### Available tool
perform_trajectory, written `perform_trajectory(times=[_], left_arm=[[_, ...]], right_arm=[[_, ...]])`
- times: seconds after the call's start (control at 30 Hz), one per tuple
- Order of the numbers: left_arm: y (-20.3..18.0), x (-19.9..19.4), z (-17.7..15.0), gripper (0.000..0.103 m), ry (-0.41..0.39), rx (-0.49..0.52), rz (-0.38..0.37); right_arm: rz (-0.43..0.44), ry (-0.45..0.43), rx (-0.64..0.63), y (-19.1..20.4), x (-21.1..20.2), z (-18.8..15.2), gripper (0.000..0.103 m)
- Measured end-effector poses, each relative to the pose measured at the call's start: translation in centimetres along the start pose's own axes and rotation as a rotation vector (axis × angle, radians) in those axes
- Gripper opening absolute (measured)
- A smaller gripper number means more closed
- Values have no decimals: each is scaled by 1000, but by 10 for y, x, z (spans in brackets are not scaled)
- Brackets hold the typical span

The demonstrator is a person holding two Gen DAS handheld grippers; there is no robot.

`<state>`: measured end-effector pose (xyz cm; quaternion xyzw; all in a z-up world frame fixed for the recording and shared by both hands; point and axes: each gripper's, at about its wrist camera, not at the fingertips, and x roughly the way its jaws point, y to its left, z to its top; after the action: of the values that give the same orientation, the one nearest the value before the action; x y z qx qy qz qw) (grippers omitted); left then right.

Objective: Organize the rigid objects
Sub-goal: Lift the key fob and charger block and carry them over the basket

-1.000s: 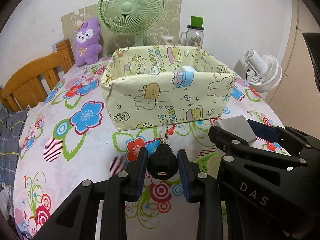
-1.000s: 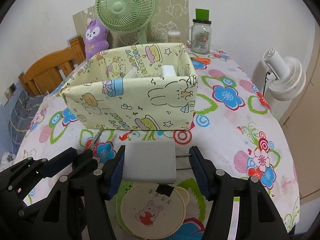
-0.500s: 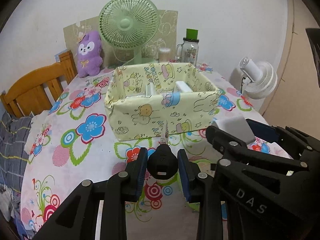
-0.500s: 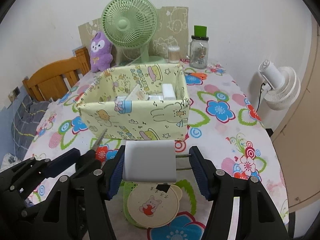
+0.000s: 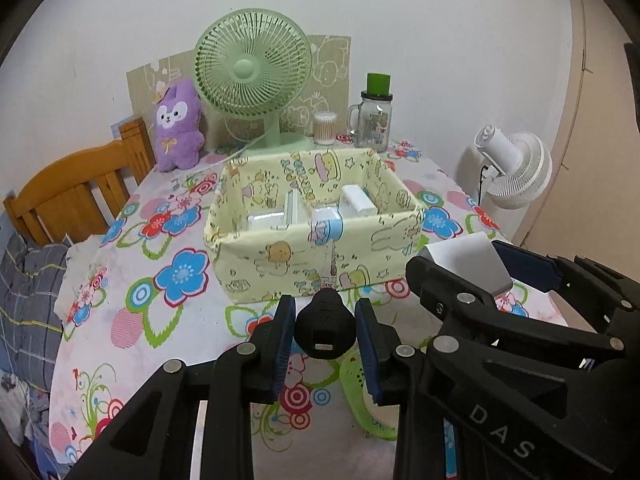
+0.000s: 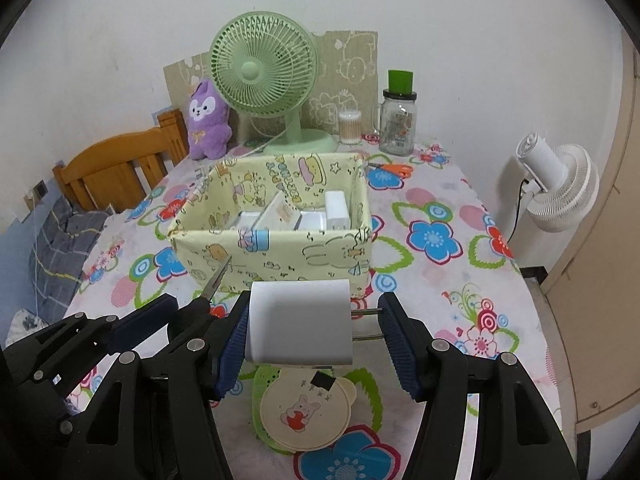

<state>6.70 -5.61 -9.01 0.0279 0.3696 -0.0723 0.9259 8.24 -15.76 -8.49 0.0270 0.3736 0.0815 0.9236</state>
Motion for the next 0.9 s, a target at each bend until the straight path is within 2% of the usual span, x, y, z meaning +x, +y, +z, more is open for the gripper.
perform_trajectory(times=[0.43,0.9], left_arm=[[-1,-7,24,30,-47,7,17],[4,3,44,31,-56,8,22]], right_arm=[[12,-48,-13,-2,-9,24,65],[24,-61,-25,2,0,46,65]])
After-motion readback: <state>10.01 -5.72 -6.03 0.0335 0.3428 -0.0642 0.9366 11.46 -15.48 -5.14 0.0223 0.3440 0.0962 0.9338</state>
